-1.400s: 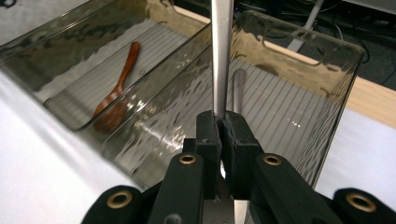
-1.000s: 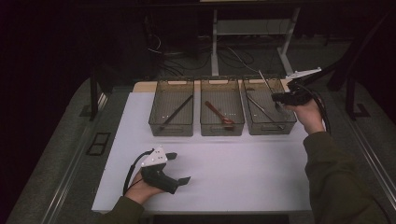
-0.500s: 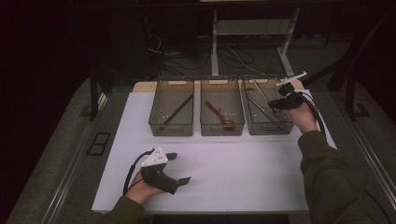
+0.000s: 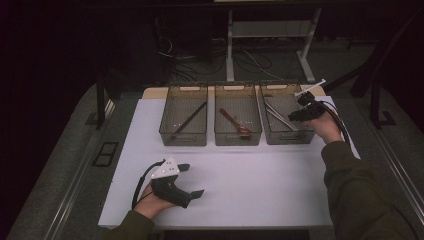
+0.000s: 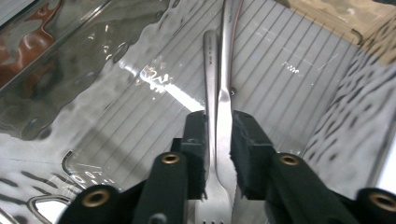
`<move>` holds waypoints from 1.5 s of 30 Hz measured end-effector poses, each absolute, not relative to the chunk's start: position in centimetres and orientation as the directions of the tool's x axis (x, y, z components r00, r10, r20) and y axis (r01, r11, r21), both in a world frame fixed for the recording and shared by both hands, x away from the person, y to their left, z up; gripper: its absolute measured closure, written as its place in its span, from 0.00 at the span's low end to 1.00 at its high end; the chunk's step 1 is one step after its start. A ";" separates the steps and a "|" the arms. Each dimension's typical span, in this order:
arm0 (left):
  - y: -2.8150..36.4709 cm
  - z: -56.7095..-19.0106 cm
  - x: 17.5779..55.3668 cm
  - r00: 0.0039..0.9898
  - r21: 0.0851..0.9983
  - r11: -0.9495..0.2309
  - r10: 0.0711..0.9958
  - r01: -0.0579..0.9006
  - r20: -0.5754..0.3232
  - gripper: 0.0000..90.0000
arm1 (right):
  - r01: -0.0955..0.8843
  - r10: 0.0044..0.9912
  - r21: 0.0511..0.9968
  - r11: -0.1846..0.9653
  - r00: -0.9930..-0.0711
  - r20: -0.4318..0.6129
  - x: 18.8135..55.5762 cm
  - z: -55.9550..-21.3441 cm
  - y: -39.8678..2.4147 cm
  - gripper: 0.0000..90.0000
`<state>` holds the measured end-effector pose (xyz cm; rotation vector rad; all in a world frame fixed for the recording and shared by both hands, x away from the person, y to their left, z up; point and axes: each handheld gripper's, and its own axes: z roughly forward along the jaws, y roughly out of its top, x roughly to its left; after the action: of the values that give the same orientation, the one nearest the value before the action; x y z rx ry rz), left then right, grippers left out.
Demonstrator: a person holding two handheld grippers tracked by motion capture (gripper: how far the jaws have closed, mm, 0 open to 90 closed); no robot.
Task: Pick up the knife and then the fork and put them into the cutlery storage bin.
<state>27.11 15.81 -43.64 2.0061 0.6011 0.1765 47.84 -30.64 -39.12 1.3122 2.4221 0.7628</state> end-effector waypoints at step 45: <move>16.1 -43.6 27.3 0.858 0.860 -0.374 0.497 0.347 -0.130 0.00 | 0.510 0.814 0.827 0.238 -0.569 0.116 39.7 -36.5 -32.3 0.24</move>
<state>27.30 16.07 -43.61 1.9987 0.6190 0.1819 39.65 -32.27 -36.53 1.2229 2.1788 1.2535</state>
